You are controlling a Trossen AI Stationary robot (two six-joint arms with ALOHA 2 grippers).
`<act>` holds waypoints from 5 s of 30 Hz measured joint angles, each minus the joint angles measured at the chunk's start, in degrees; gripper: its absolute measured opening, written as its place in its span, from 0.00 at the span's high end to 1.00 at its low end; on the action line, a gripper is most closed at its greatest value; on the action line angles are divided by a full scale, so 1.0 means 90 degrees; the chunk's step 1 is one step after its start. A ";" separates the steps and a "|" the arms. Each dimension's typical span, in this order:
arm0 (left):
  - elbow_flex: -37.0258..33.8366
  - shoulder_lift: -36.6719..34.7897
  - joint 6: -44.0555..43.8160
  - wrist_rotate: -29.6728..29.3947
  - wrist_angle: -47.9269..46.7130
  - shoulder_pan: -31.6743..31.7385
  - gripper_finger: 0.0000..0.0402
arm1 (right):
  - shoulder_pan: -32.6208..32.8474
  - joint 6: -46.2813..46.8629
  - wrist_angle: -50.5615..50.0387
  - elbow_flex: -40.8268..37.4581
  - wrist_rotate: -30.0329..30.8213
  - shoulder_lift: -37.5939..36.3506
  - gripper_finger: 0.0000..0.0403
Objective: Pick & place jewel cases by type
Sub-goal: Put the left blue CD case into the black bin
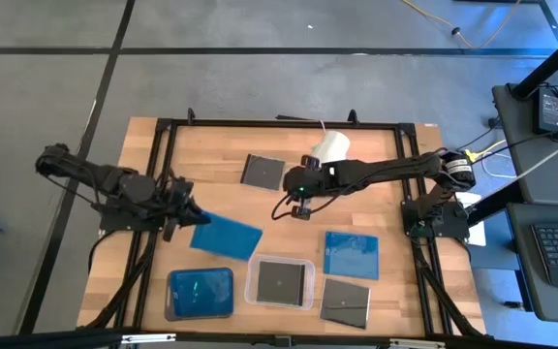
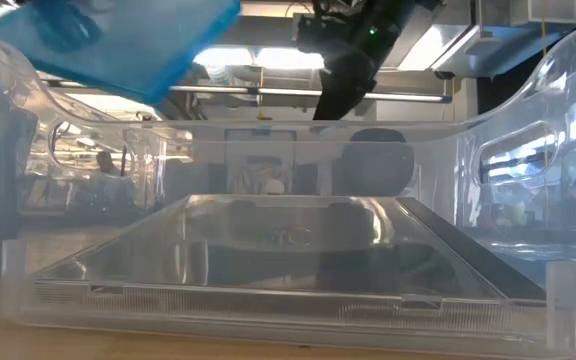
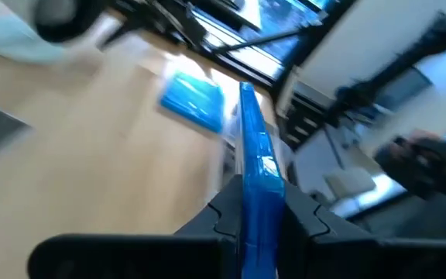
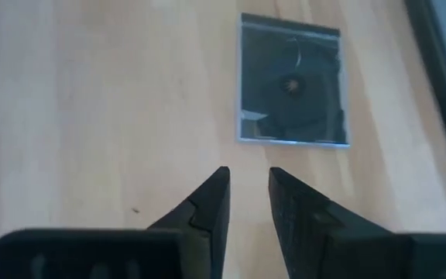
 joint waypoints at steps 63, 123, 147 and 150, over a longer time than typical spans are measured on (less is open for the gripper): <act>-0.0074 0.1908 -0.3568 -0.4378 -0.0547 -0.4745 0.82 | 0.0024 0.0990 0.0921 0.0000 -0.1079 0.0009 0.76; 0.1651 0.2605 0.1026 0.2854 -0.1977 0.1583 0.54 | 0.0002 0.0467 0.0866 0.0000 -0.1076 0.0014 0.76; 0.2734 0.4237 0.2635 0.4504 -0.3676 0.3031 0.54 | 0.0000 0.0474 0.0588 -0.0303 -0.1074 0.0014 0.76; 0.2734 0.4237 0.2496 0.4506 -0.3655 0.3031 0.54 | 0.0000 0.0484 0.0627 -0.0408 -0.1074 0.0014 0.76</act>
